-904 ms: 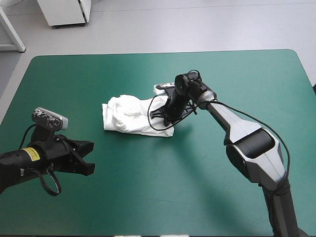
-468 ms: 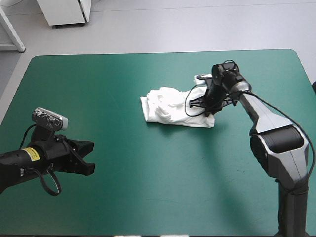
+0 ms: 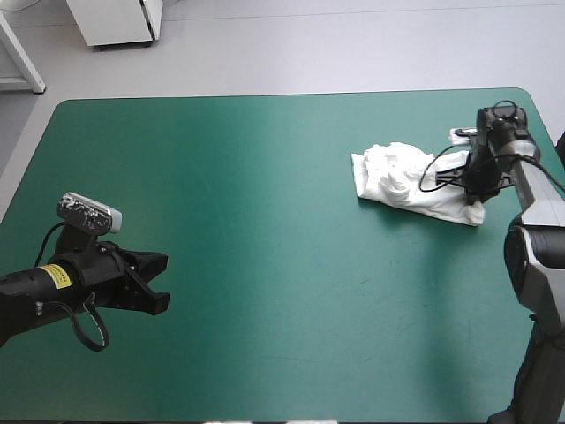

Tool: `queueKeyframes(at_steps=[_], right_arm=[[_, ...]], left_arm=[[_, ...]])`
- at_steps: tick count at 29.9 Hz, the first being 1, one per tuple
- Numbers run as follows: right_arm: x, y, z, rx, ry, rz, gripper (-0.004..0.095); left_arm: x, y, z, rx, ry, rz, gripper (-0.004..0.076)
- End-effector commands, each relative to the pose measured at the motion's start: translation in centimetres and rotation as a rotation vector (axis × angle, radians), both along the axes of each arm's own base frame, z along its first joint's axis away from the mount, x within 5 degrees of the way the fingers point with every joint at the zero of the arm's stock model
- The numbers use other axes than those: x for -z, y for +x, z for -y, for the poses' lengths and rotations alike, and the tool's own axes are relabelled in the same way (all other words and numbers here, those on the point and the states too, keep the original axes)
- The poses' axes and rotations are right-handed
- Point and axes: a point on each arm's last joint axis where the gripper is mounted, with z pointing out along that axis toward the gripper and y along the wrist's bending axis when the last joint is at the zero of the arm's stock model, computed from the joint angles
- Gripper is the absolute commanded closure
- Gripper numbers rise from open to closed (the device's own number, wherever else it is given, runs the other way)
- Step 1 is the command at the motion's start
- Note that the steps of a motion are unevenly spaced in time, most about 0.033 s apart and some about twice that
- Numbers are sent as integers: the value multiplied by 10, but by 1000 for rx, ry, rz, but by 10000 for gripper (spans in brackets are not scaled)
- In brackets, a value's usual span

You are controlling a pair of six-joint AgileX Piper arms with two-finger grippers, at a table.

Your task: Fold the cloth

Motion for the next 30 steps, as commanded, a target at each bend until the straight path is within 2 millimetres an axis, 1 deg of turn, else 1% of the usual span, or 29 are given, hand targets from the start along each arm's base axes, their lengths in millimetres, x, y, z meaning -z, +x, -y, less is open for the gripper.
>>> queueKeyframes(at_steps=[1, 6, 9, 12, 17, 19, 20, 22, 24, 26, 27, 28, 30], right_arm=[[-40, -14, 41, 61, -73, 83, 927], [-41, -26, 84, 137, -131, 68, 927], [-41, -32, 101, 179, -132, 65, 927], [-41, -35, 109, 196, -133, 64, 927], [-41, -35, 109, 203, -130, 65, 920], [-42, -35, 109, 203, -131, 67, 866], [-44, -36, 109, 206, -130, 73, 811], [-50, -38, 109, 207, -133, 86, 650], [-58, -42, 111, 214, -140, 103, 453], [-64, -47, 115, 236, -131, 121, 314], [-68, -50, 117, 248, -117, 135, 274], [-72, -53, 119, 258, -106, 147, 266], [-83, -60, 121, 280, -82, 182, 302]], left_arm=[[-11, 2, 1, -11, -51, 67, 733], [-11, 2, 1, -11, -52, 69, 733], [-11, 2, 1, -12, -52, 71, 733], [-12, 2, 1, -15, -56, 78, 733], [-12, 3, 1, -17, -58, 84, 733], [-13, 3, 1, -18, -59, 86, 733], [-13, 3, 1, -19, -60, 88, 733], [-13, 3, 1, -18, -60, 88, 733], [-13, 3, 2, -18, -62, 87, 733], [-13, 3, 2, -18, -62, 87, 733], [-13, 3, 2, -18, -62, 87, 733], [-13, 3, 2, -18, -62, 87, 733], [-13, 3, 2, -18, -62, 87, 733]])
